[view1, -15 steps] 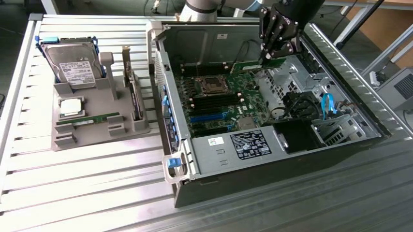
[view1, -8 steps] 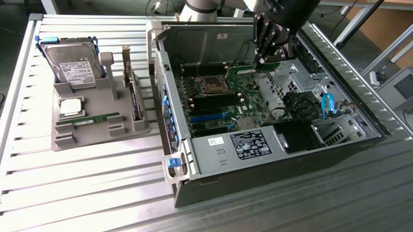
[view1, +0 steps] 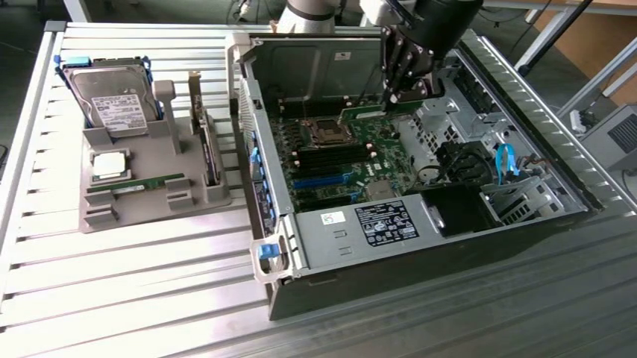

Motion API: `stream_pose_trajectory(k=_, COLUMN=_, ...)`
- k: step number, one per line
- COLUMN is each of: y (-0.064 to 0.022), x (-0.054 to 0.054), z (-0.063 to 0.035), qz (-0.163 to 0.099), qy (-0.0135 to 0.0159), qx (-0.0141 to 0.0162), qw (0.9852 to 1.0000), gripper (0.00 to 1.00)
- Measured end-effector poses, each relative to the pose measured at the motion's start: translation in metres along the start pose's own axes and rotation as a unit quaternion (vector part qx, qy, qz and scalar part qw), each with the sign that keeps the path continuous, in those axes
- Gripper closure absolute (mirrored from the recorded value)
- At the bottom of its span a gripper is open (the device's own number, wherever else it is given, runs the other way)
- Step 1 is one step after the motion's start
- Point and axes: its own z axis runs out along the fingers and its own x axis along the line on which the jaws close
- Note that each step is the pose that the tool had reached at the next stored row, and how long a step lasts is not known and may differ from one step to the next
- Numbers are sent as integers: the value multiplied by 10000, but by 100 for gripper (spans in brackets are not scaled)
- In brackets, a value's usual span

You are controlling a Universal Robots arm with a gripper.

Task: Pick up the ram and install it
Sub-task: 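Insert the ram into the slot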

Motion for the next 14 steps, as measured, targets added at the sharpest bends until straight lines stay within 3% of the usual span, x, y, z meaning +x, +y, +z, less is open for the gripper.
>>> stream_pose_trajectory(k=3, y=77, x=-2, z=35, qz=34, qy=0, qx=2, qw=10000, gripper=89)
stream_pose_trajectory(k=7, y=83, x=0, z=86, qz=83, qy=2, qx=5, qw=10000, gripper=89)
stream_pose_trajectory(k=10, y=85, x=3, z=134, qz=354, qy=9, qx=23, qw=9994, gripper=89)
stream_pose_trajectory(k=14, y=123, x=4, z=193, qz=299, qy=8, qx=19, qw=9996, gripper=89)
